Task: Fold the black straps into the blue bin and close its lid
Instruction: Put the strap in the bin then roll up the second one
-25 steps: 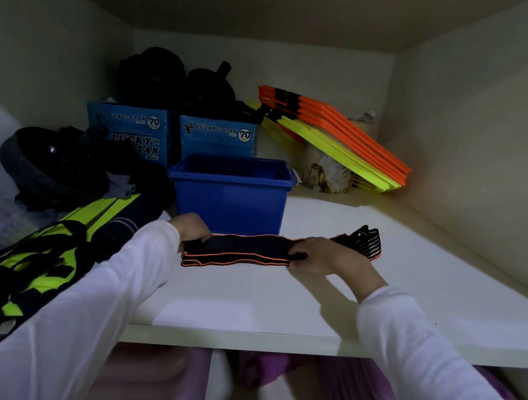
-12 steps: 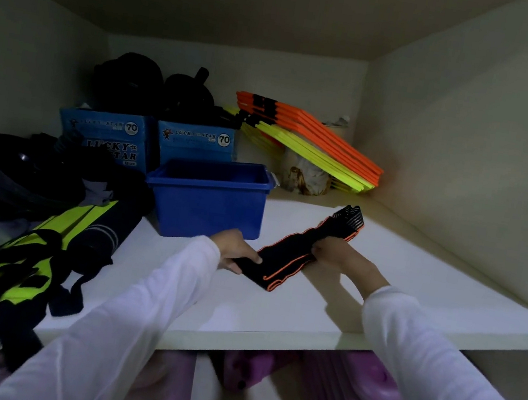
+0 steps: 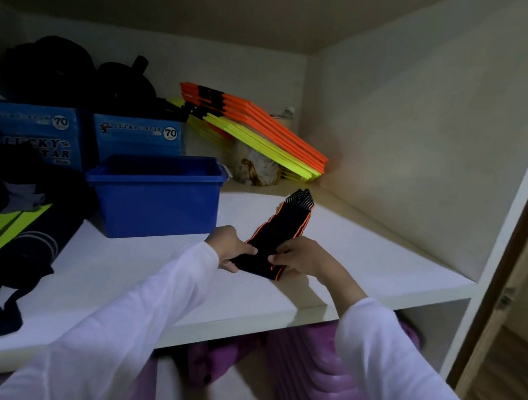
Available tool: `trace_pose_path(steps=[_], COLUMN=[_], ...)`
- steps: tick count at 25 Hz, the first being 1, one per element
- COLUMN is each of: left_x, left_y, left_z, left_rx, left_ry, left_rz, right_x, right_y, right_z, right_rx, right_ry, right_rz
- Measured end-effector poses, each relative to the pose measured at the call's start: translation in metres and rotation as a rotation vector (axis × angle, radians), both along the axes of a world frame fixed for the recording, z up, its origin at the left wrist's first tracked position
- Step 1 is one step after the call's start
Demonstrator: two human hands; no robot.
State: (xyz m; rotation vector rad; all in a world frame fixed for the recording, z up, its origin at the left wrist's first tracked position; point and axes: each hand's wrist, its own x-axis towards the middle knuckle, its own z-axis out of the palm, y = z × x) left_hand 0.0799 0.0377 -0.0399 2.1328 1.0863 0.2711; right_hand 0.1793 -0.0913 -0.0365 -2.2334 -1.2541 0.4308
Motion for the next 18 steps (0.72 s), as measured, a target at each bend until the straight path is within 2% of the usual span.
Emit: trace_pose_path(steps=[5, 9, 14, 18], left_x=[0.003, 0.002, -0.003, -0.006], left_y=[-0.005, -0.004, -0.004, -0.006], left_z=[0.001, 0.001, -0.001, -0.002], left_rx=[-0.022, -0.046, 0.07, 0.209], left_ry=[-0.043, -0.039, 0.034, -0.074], left_rz=[-0.003, -0.027, -0.084, -0.224], right_x=[-0.004, -0.002, -0.002, -0.008], right_y=[-0.007, -0.008, -0.006, -0.004], right_z=[-0.006, -0.009, -0.015, -0.017], right_rx=[0.074, 0.096, 0.108, 0.071], right_ry=[0.028, -0.01, -0.209, -0.367], right_rz=[-0.051, -0.006, 0.068, 0.146])
